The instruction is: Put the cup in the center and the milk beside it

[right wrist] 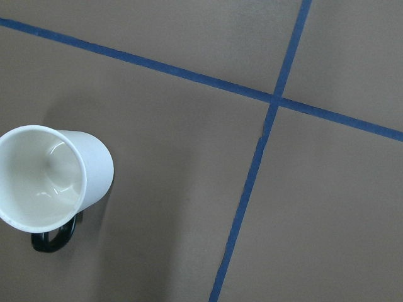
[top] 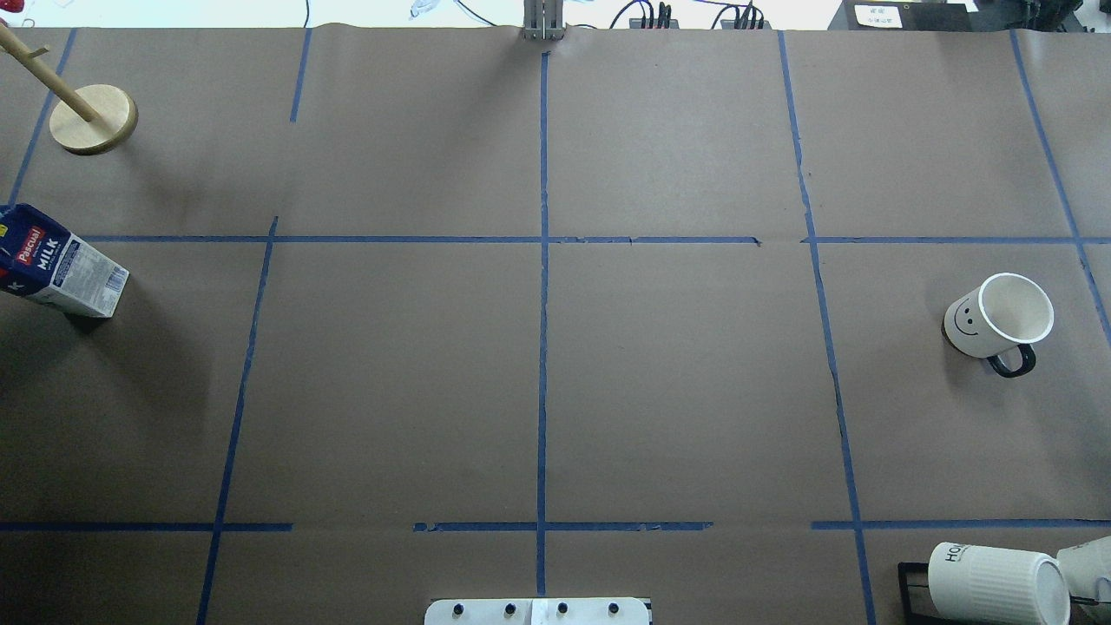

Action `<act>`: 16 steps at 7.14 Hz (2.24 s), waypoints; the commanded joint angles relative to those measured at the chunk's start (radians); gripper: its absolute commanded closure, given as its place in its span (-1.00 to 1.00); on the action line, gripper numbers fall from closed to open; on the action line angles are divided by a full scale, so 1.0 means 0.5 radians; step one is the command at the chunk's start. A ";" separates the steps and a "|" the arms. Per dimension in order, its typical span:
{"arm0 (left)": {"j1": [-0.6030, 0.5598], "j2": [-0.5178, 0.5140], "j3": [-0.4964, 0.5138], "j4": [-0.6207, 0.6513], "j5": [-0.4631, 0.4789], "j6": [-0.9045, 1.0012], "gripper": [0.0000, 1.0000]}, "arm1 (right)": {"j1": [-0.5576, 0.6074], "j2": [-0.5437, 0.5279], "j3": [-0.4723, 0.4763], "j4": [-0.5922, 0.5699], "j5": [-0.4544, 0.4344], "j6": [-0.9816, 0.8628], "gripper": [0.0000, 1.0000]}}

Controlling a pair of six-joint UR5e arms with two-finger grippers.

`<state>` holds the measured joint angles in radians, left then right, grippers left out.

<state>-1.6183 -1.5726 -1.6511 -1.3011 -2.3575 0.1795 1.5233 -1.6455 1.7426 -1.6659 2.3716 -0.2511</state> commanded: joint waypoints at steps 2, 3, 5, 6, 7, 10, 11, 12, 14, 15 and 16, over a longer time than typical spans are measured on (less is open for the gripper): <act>0.015 0.028 -0.023 -0.076 0.012 0.034 -1.00 | 0.000 -0.001 0.000 0.000 0.003 -0.004 -1.00; 0.015 0.031 -0.026 -0.085 0.015 0.025 -1.00 | 0.000 -0.004 0.003 0.003 0.003 -0.019 -1.00; 0.024 0.037 -0.042 -0.079 0.012 0.021 -1.00 | 0.000 -0.010 0.006 0.003 0.006 -0.013 -1.00; 0.025 0.053 -0.011 -0.076 0.006 0.000 -1.00 | 0.000 -0.022 0.003 0.003 0.027 0.011 -1.00; 0.028 0.053 0.004 -0.088 -0.022 0.006 -1.00 | -0.058 -0.035 0.000 0.006 0.152 0.109 -1.00; 0.028 0.053 -0.023 -0.101 -0.022 0.021 -1.00 | -0.447 -0.041 -0.021 0.700 0.135 1.208 -0.99; 0.031 0.050 -0.023 -0.104 -0.022 0.018 -1.00 | -0.597 -0.041 -0.043 0.812 0.035 1.399 -0.97; 0.040 0.050 -0.026 -0.122 -0.022 0.009 -1.00 | -0.705 -0.038 -0.043 0.938 -0.127 1.650 -0.96; 0.040 0.047 -0.026 -0.141 -0.022 0.003 -1.00 | -0.813 -0.029 -0.205 1.092 -0.178 1.772 -0.86; 0.040 0.044 -0.023 -0.141 -0.022 0.003 -1.00 | -0.816 -0.029 -0.242 1.126 -0.178 1.784 -0.21; 0.040 0.044 -0.023 -0.141 -0.022 0.003 -1.00 | -0.816 -0.022 -0.245 1.129 -0.175 1.803 0.97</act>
<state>-1.5985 -1.5500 -1.6635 -1.3709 -2.3685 0.1813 1.1206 -1.6594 1.6340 -1.1144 2.2851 0.6370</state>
